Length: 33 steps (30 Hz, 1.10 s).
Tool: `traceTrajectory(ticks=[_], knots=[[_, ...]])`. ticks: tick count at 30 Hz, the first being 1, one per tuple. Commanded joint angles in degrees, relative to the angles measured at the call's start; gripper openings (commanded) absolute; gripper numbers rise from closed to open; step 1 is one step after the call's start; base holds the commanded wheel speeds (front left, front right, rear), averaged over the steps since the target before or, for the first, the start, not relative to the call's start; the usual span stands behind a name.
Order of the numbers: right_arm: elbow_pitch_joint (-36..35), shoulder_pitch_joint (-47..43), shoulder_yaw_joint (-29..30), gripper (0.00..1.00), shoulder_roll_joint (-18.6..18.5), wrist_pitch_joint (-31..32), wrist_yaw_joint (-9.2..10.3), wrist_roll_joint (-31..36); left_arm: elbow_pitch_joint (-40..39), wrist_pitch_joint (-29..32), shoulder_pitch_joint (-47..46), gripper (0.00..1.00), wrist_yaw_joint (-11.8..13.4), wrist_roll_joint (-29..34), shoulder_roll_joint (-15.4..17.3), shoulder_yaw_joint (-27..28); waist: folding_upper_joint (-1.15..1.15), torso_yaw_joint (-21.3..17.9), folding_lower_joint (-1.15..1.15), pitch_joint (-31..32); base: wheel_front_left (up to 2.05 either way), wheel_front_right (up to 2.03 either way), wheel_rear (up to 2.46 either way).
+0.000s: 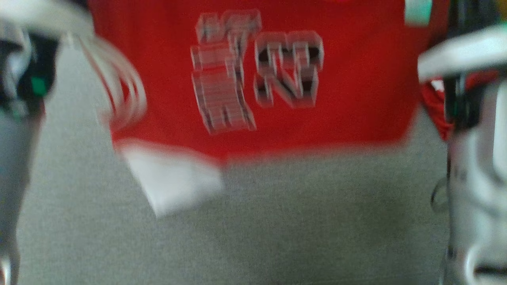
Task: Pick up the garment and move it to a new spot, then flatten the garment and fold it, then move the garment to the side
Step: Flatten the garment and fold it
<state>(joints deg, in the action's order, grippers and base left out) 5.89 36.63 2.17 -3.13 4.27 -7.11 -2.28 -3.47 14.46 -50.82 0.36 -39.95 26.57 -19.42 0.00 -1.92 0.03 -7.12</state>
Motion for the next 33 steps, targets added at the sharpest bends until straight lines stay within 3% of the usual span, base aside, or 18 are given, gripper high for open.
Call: traceTrajectory(ticks=[1, 9, 14, 19, 26, 33], knots=[[1.3, 5.3, -1.2, 0.00, -0.6, -1.4, -0.37, 0.7, 1.4, -1.3, -6.5, 0.00, -0.5, 1.4, 1.2, 2.1, 0.00, 0.8, -0.03, -4.8, 0.00, 0.00, 0.00], [27.2, 28.4, 1.3, 0.00, -2.8, -10.7, -0.37, 10.1, 25.4, -10.8, -25.4, 0.00, -2.8, 6.1, -8.1, -1.3, 0.00, 5.1, -0.03, -10.6, 0.00, 0.00, 0.00], [38.5, 33.7, 4.3, 0.00, -3.2, -15.0, -0.37, 14.5, 32.9, -16.5, -26.7, 0.00, -4.4, 5.6, -12.5, -2.5, 0.00, 7.8, -0.03, -15.3, 0.00, 0.00, 0.00], [46.5, 31.9, 7.8, 0.00, -2.7, -17.7, -0.37, 17.4, 37.8, -21.3, -21.0, 0.00, -6.3, 4.5, -14.5, -4.4, 0.00, 9.0, -0.03, -19.2, 0.00, 0.00, 0.00], [51.6, 27.7, 9.7, 0.00, -1.3, -19.2, -0.37, 17.6, 38.4, -27.1, -10.6, 0.00, -7.5, 1.3, -15.3, -5.9, 0.00, 8.6, -0.03, -21.4, 0.00, 0.00, 0.00], [44.3, 21.3, 8.3, 0.00, -0.3, -19.2, -0.37, 12.2, 30.6, -29.0, 0.9, 0.00, -7.7, -0.8, -13.6, -5.8, 0.00, 8.2, -0.03, -21.0, 0.00, 0.00, 0.00]])
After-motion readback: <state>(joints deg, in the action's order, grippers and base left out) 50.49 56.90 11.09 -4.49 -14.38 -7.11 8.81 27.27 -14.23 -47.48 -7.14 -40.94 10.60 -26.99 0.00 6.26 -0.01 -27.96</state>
